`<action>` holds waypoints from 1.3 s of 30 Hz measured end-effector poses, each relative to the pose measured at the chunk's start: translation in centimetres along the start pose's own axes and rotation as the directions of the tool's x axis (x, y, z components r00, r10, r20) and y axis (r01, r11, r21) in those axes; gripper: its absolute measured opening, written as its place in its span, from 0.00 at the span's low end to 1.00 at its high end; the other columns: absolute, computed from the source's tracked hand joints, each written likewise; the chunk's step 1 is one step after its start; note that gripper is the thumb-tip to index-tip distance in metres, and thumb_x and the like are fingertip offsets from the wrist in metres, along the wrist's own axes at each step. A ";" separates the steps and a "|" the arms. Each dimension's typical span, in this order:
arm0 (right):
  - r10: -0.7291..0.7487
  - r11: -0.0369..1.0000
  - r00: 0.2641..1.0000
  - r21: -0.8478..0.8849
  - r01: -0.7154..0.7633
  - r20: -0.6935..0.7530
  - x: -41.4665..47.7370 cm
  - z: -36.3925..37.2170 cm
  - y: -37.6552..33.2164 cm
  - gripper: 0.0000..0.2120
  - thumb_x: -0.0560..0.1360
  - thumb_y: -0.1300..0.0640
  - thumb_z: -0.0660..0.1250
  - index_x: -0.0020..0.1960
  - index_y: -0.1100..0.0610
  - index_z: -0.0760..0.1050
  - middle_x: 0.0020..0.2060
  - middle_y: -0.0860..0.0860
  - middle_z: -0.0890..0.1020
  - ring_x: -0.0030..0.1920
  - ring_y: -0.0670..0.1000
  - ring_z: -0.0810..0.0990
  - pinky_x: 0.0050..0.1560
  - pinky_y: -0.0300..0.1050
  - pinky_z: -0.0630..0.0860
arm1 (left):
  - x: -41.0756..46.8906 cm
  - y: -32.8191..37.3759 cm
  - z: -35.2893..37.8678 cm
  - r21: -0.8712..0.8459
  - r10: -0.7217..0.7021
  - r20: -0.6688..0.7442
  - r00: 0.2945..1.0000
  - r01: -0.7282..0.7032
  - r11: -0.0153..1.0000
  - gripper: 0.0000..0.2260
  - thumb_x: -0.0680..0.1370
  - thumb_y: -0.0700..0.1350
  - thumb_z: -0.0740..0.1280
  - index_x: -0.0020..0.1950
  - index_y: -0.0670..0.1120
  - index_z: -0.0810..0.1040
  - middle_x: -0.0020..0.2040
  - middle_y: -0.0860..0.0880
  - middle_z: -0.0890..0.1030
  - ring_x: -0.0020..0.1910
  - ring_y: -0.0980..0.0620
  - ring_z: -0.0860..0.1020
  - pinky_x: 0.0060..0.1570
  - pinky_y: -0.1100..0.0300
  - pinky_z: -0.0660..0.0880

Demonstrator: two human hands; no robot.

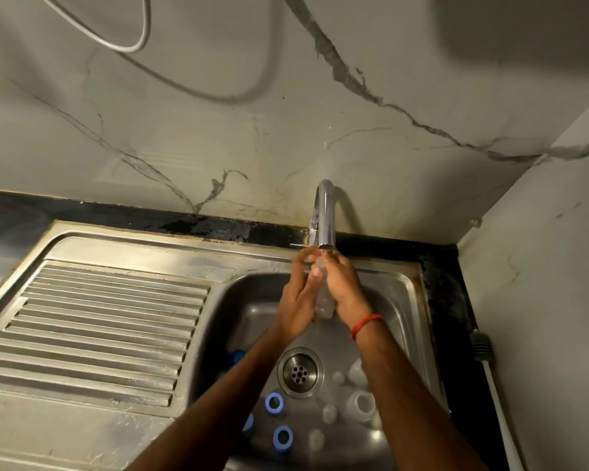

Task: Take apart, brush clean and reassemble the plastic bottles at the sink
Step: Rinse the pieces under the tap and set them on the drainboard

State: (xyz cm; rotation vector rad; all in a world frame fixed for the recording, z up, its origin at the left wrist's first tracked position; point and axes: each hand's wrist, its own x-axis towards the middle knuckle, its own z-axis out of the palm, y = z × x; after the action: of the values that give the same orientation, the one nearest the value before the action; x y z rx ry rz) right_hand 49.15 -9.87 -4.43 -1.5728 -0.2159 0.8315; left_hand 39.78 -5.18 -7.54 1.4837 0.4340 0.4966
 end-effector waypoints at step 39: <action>-0.046 0.929 0.969 -0.346 0.132 0.245 -1.5 -2.8 0.8 0.24 0.76 0.40 0.66 0.69 0.46 0.70 0.60 0.46 0.78 0.60 0.51 0.78 0.59 0.51 0.78 | 1.7 2.1 -0.9 -0.116 -0.043 -0.134 0.990 0.027 0.993 0.18 0.87 0.40 0.45 0.73 0.40 0.67 0.58 0.48 0.83 0.56 0.55 0.82 0.54 0.61 0.79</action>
State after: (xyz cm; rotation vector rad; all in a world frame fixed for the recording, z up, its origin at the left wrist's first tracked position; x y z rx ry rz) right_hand 49.51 -13.07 -4.71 -1.7875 -0.6370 0.9417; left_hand 40.59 -3.42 -5.46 1.3349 0.5300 0.5876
